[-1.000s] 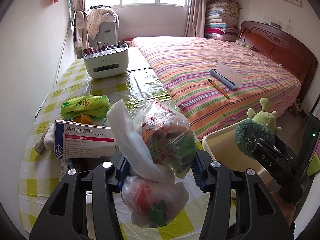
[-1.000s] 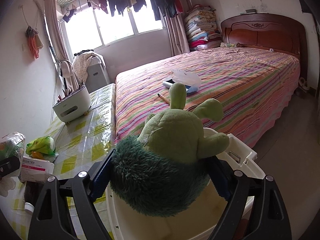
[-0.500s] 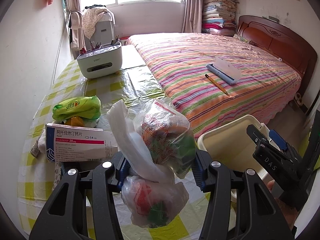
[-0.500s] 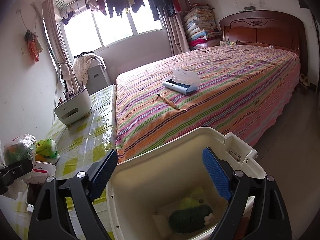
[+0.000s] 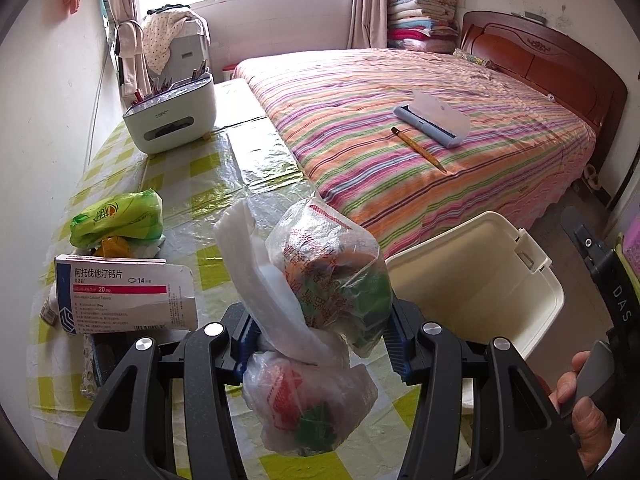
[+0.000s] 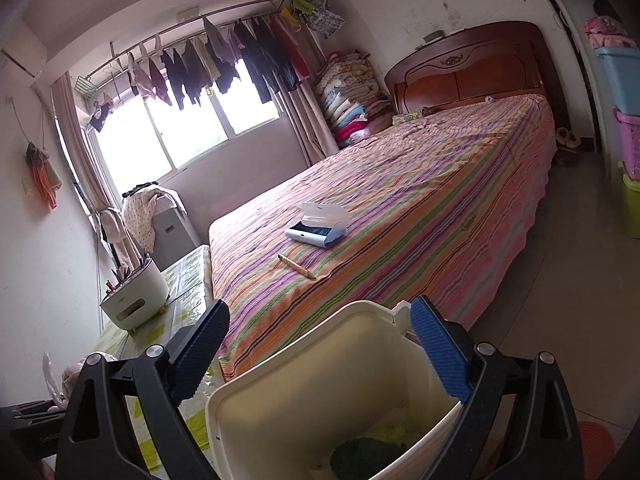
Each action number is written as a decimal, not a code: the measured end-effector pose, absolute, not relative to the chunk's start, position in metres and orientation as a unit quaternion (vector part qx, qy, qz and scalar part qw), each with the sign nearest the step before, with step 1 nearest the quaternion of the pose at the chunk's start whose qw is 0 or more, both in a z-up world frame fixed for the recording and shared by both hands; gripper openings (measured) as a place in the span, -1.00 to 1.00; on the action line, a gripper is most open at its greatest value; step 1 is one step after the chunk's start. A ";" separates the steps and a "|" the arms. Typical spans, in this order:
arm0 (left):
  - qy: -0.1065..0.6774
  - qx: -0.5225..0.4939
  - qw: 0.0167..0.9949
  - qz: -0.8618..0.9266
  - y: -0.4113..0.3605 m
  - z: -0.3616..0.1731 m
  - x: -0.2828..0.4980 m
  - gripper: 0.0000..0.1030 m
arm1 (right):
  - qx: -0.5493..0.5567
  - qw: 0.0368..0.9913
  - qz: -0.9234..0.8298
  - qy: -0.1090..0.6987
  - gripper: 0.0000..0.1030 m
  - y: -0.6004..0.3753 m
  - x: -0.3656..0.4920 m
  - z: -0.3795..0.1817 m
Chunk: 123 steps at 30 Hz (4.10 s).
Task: Collect trash
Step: 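Lower the plastic bags into the white bin and open the left tool, then move both tools back over the cluttered table, then grasp the white medicine box with the right tool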
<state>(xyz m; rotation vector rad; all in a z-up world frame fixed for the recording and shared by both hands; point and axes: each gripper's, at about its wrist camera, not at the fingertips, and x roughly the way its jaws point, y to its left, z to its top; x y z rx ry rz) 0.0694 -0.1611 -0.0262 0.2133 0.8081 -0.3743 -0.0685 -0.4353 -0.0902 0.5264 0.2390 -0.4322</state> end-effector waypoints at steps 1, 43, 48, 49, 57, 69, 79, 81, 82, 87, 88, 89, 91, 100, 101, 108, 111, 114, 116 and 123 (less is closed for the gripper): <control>0.391 0.106 0.895 -0.184 -0.166 -0.028 0.070 -0.02 | 0.264 0.933 -0.217 0.108 0.73 -0.438 -0.073 -0.090; 0.371 0.061 0.912 -0.161 -0.088 -0.027 0.042 0.66 | 0.241 0.945 -0.197 0.100 0.74 -0.410 -0.065 -0.083; 0.379 0.049 0.914 -0.135 -0.059 -0.029 0.038 0.66 | 0.228 0.951 -0.176 0.110 0.74 -0.397 -0.059 -0.082; 0.379 0.047 0.915 -0.130 -0.054 -0.029 0.037 0.66 | 0.227 0.952 -0.173 0.111 0.74 -0.395 -0.058 -0.082; 0.381 0.026 0.918 -0.107 -0.026 -0.027 0.030 0.66 | 0.208 0.961 -0.136 0.119 0.74 -0.377 -0.048 -0.079; 0.387 -0.018 0.921 -0.034 0.053 -0.025 0.015 0.66 | 0.131 0.979 0.039 0.154 0.74 -0.315 -0.016 -0.073; 0.400 -0.064 0.914 -0.003 0.102 -0.034 0.011 0.66 | -0.010 0.965 0.198 0.170 0.74 -0.225 0.000 -0.071; 0.404 -0.071 0.912 -0.002 0.106 -0.036 0.011 0.66 | -0.034 0.959 0.218 0.179 0.74 -0.213 0.008 -0.073; 0.405 -0.075 0.911 -0.001 0.108 -0.037 0.012 0.66 | -0.046 0.954 0.229 0.186 0.74 -0.208 0.012 -0.074; 0.411 -0.083 0.908 0.001 0.116 -0.040 0.011 0.66 | -0.137 0.930 0.271 0.209 0.74 -0.180 0.037 -0.080; 0.410 -0.084 0.908 0.002 0.118 -0.040 0.010 0.66 | -0.152 0.923 0.280 0.214 0.74 -0.175 0.042 -0.082; 0.410 -0.085 0.908 0.003 0.120 -0.040 0.009 0.66 | -0.167 0.917 0.288 0.221 0.74 -0.172 0.049 -0.085; 0.409 -0.088 0.908 0.005 0.124 -0.040 0.007 0.66 | -0.196 0.903 0.302 0.236 0.74 -0.164 0.059 -0.092; 0.414 -0.107 0.904 0.010 0.140 -0.043 -0.001 0.66 | -0.273 0.875 0.306 0.258 0.74 -0.138 0.091 -0.116; 0.415 -0.109 0.903 0.011 0.141 -0.043 -0.001 0.66 | -0.277 0.872 0.309 0.261 0.74 -0.136 0.093 -0.118; 0.424 -0.120 0.897 0.012 0.144 -0.048 0.000 0.66 | -0.301 0.858 0.311 0.278 0.73 -0.113 0.108 -0.130; 0.427 -0.119 0.896 0.013 0.143 -0.049 0.000 0.66 | -0.307 0.855 0.308 0.282 0.58 -0.108 0.111 -0.134; 0.429 -0.120 0.895 0.013 0.142 -0.049 0.001 0.66 | -0.294 0.860 0.304 0.287 0.31 -0.110 0.113 -0.133; 0.430 -0.121 0.894 0.013 0.141 -0.051 0.003 0.66 | -0.277 0.861 0.312 0.290 0.26 -0.113 0.112 -0.130; 0.439 -0.117 0.891 0.004 0.132 -0.056 0.010 0.66 | -0.209 0.874 0.326 0.294 -0.19 -0.128 0.101 -0.115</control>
